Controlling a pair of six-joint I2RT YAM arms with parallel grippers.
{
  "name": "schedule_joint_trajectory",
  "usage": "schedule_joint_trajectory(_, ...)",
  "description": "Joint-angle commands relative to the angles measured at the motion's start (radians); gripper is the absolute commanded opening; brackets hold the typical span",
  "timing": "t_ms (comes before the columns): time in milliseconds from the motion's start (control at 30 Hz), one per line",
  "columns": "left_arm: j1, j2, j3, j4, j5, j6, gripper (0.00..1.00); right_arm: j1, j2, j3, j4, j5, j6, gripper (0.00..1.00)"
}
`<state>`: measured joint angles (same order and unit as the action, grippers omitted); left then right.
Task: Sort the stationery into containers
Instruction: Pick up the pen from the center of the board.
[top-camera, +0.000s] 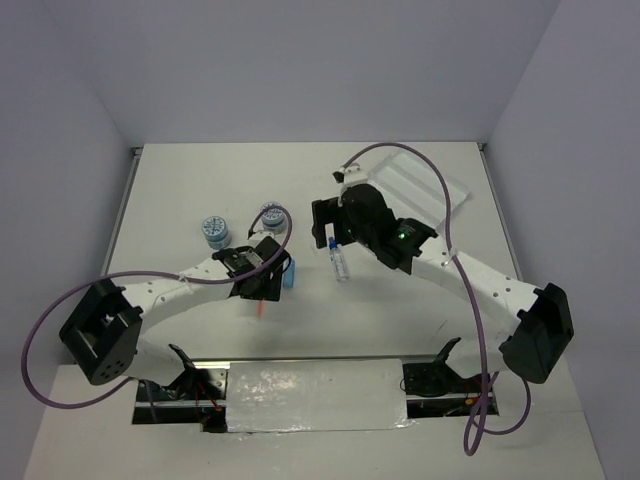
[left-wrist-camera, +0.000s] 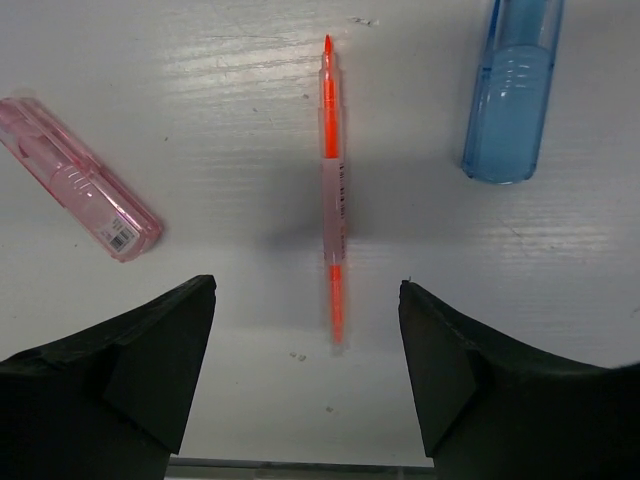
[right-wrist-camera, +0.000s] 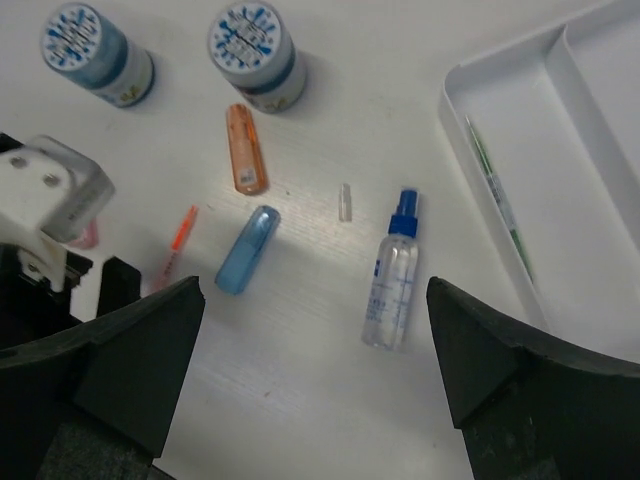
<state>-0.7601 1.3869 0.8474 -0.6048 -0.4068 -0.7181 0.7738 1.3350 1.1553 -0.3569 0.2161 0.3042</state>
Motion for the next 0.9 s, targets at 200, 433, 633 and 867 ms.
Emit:
schedule_joint_trajectory(200,0.059,0.092,-0.073,0.183,0.103,-0.007,0.75,0.041,-0.079,-0.103,0.059,-0.001,0.087,0.97)
schedule_joint_trajectory(433,0.082,0.15,-0.076,0.215,0.114,-0.004,0.57,0.048,-0.085,-0.112,0.053,-0.017,0.082,0.96)
schedule_joint_trajectory(633,0.09,0.12,-0.106,0.18,0.111,-0.021,0.1,0.047,-0.103,-0.129,0.088,-0.07,0.088,0.97)
schedule_joint_trajectory(867,0.088,-0.171,-0.091,0.033,0.125,-0.026,0.0,0.044,0.005,-0.07,0.107,-0.104,0.087,1.0)
